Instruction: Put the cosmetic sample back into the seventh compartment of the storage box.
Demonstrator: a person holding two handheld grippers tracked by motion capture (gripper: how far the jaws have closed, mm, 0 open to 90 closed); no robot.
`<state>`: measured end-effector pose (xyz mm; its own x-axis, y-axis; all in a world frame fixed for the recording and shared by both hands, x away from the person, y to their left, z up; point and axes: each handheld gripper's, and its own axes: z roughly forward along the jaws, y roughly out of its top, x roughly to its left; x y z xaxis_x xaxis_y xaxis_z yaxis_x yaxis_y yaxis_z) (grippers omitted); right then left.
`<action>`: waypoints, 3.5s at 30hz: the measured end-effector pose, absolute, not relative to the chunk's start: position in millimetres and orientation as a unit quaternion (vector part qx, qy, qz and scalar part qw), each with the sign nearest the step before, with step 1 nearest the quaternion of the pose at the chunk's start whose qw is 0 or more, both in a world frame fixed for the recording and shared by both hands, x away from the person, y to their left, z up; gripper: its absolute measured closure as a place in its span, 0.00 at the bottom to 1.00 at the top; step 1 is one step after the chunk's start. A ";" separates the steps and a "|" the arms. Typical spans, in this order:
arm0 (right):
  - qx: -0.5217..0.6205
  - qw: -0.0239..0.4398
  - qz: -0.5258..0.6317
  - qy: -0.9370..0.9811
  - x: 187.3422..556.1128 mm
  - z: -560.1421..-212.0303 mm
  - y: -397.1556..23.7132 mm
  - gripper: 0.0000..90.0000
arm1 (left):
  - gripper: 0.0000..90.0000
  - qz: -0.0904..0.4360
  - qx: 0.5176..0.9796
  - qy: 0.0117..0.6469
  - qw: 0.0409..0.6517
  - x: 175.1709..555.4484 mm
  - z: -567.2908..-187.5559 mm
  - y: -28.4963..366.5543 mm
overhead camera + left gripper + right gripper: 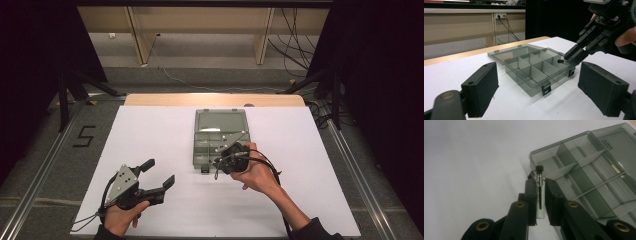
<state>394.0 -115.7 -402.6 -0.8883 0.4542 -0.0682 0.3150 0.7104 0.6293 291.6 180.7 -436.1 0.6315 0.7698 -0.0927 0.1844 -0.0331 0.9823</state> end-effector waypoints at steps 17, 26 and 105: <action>0.256 0.130 0.314 0.905 410.0 -400.0 -139.3 0.90 | 0.17 0.245 0.676 0.353 0.599 291.4 -436.4 180.1; 0.274 0.137 0.311 0.899 416.6 -403.2 -144.9 0.90 | 0.17 0.245 0.677 0.351 0.598 291.6 -436.5 179.8; 0.287 0.153 0.408 0.853 405.2 -398.1 -151.3 0.37 | 0.17 0.245 0.682 0.342 0.598 290.8 -436.2 178.8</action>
<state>405.2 -151.3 -398.1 -0.7881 0.6150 -0.0265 0.3658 0.5026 0.7833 290.8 178.8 -436.2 0.6462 0.7595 -0.0747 0.1731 -0.0505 0.9836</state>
